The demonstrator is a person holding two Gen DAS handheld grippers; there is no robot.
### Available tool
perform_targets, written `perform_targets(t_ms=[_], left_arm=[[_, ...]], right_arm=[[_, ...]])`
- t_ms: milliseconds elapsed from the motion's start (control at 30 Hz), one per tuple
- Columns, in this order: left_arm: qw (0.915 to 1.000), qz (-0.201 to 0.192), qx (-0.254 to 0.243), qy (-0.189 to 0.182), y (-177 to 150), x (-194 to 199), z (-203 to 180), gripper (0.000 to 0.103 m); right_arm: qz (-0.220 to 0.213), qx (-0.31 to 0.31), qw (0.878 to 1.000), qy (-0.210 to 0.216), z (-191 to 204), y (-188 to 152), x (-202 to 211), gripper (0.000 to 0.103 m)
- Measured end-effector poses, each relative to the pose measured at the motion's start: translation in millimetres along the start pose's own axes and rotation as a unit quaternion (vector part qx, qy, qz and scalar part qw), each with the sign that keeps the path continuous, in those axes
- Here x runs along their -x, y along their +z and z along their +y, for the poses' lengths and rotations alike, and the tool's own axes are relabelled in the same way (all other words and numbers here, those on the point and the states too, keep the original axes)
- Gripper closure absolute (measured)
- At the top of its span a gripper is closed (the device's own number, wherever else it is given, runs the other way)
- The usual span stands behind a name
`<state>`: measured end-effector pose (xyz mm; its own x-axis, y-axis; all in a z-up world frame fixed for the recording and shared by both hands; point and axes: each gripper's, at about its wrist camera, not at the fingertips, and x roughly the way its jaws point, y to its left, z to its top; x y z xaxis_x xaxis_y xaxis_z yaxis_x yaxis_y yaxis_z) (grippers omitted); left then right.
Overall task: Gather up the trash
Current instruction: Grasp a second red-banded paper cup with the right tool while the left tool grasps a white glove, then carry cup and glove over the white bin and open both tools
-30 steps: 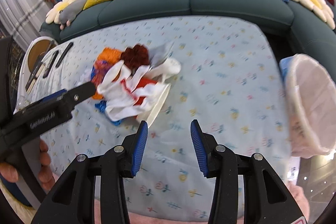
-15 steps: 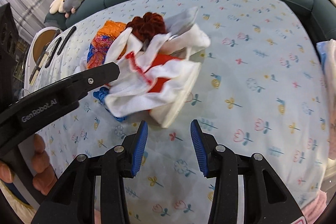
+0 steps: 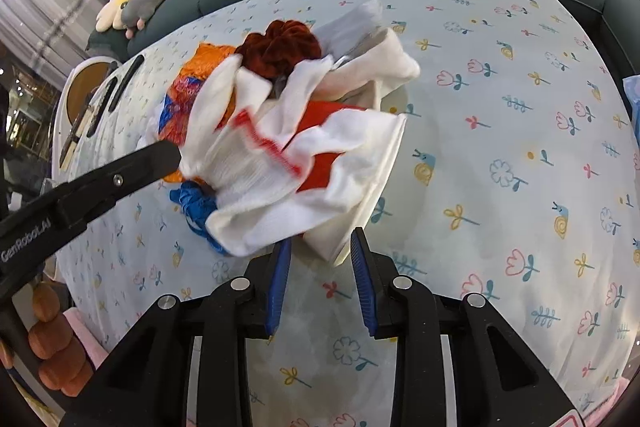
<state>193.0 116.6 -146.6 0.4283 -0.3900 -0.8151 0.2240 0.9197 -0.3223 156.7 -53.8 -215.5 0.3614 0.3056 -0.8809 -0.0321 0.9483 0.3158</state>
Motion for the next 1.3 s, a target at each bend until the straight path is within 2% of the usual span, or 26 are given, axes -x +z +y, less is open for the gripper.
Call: perform_targets(t_ms=[33, 67, 200, 233, 267, 367, 433, 700, 867, 1300], left_arm=[[1.0, -0.003, -0.001, 0.001, 1.2, -0.4, -2.9, 0.061], [1.0, -0.005, -0.005, 0.001, 1.7, -1.5, -5.4, 0.058], [0.9998, 0.017, -0.013, -0.002, 3.4, -18.3, -11.2, 0.061], [0.9997, 0.02, -0.013, -0.003, 2.9, -20.3, -11.5, 0.068], [0.9996, 0.024, -0.014, -0.006, 1.9, -22.5, -12.0, 0.079], [0.9993, 0.031, -0.014, -0.014, -1.5, -24.4, -13.1, 0.096], [0.9995, 0.025, -0.019, -0.011, -4.2, -20.5, -15.6, 0.101], [0.9998, -0.002, -0.02, -0.009, -3.2, 11.2, -33.5, 0.102], [0.9993, -0.03, -0.02, -0.014, 3.7, 37.7, -53.8, 0.102], [0.9925, -0.096, -0.055, -0.051, 30.5, 98.5, -140.3, 0.102]], right_arm=[[0.001, 0.002, 1.0, 0.003, 0.7, 0.3, -0.3, 0.082], [0.0, 0.004, 1.0, 0.004, 1.2, 0.4, -0.3, 0.085], [0.001, 0.006, 1.0, 0.012, 3.2, -0.1, -0.7, 0.09], [0.0, 0.006, 1.0, 0.014, 3.6, -0.7, 0.1, 0.091], [0.0, 0.006, 1.0, 0.015, 3.9, -1.6, 1.0, 0.091], [-0.002, 0.004, 1.0, 0.019, 3.5, -3.9, 5.3, 0.093], [-0.004, 0.003, 1.0, 0.019, 2.3, -4.8, 10.7, 0.094], [-0.033, -0.001, 0.999, 0.013, -0.8, -6.0, 44.9, 0.099], [-0.065, -0.012, 0.998, 0.009, -11.5, -6.0, 81.7, 0.099], [-0.169, -0.041, 0.985, -0.011, -57.8, -5.0, 191.5, 0.099]])
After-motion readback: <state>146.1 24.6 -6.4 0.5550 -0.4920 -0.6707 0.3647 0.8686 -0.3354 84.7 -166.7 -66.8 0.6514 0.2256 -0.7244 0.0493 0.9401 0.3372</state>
